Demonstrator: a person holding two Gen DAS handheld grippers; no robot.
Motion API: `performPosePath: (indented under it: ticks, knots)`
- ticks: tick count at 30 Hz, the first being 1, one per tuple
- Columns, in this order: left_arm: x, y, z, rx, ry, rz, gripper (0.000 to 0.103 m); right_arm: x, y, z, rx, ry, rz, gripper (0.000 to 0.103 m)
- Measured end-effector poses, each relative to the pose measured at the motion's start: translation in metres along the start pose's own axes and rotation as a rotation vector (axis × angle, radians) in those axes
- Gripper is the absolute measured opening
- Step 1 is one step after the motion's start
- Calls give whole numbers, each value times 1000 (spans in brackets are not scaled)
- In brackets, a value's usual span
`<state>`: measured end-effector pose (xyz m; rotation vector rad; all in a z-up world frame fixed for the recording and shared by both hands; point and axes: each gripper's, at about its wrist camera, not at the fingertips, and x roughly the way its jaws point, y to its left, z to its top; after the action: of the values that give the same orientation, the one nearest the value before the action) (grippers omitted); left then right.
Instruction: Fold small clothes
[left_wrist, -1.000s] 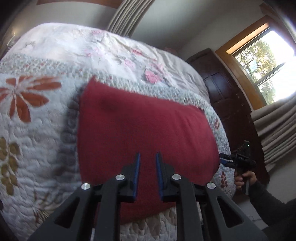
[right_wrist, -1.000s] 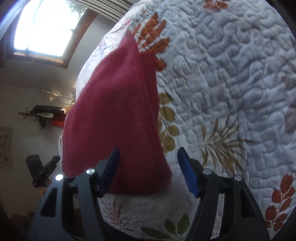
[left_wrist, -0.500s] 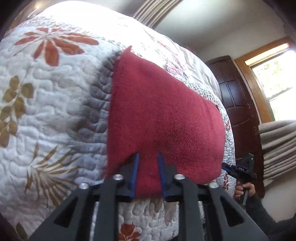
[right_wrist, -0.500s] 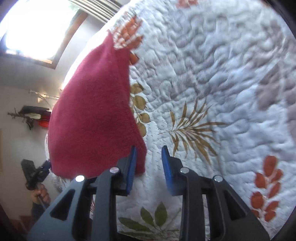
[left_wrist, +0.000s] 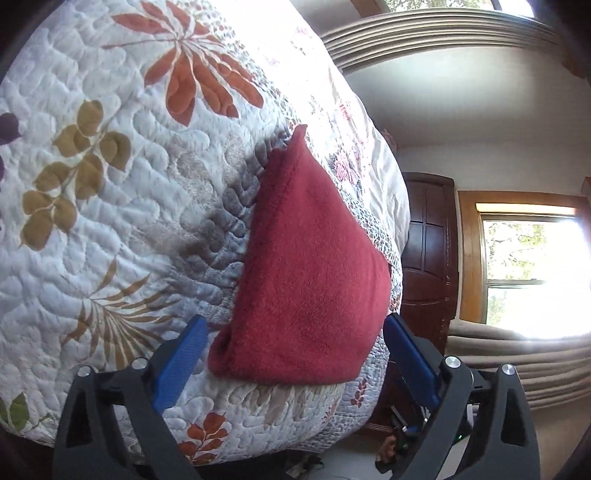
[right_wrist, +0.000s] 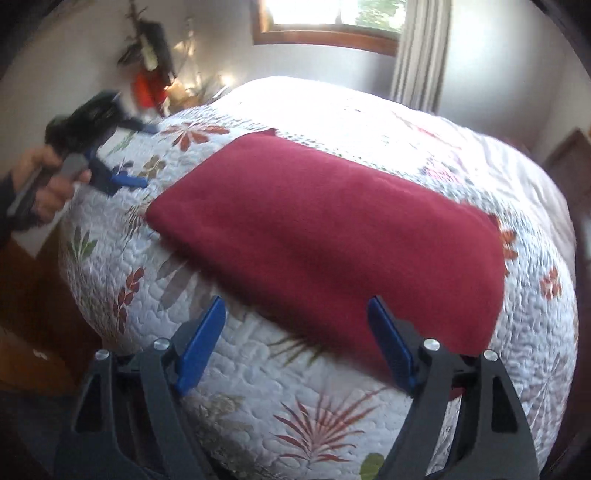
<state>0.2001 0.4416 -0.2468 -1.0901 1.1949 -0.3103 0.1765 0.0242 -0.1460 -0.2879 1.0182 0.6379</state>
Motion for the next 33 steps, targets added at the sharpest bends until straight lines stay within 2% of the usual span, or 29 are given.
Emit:
performPosePath:
  ticks: [3, 8, 10, 16, 19, 21, 24, 33]
  knots:
    - [7, 3, 16, -17, 27, -25, 97, 7, 43, 5, -113, 10, -21, 79]
    - [25, 6, 40, -21, 82, -41, 98, 24, 81, 12, -183, 45, -38, 79]
    - [33, 6, 47, -17, 106, -19, 98, 29, 86, 16, -170, 58, -31, 79]
    - [48, 3, 55, 1, 154, -28, 98, 28, 86, 44, -43, 155, -45, 79]
    - [49, 3, 51, 10, 165, -25, 99, 14, 87, 67, 13, 190, -97, 91]
    - [52, 4, 51, 16, 179, -28, 99, 9, 89, 80, 29, 197, -105, 92]
    - [58, 4, 51, 29, 213, -36, 99, 14, 96, 91, 7, 217, -122, 92]
    - [91, -9, 75, 76, 311, -75, 99, 59, 130, 103, -119, 269, -71, 92]
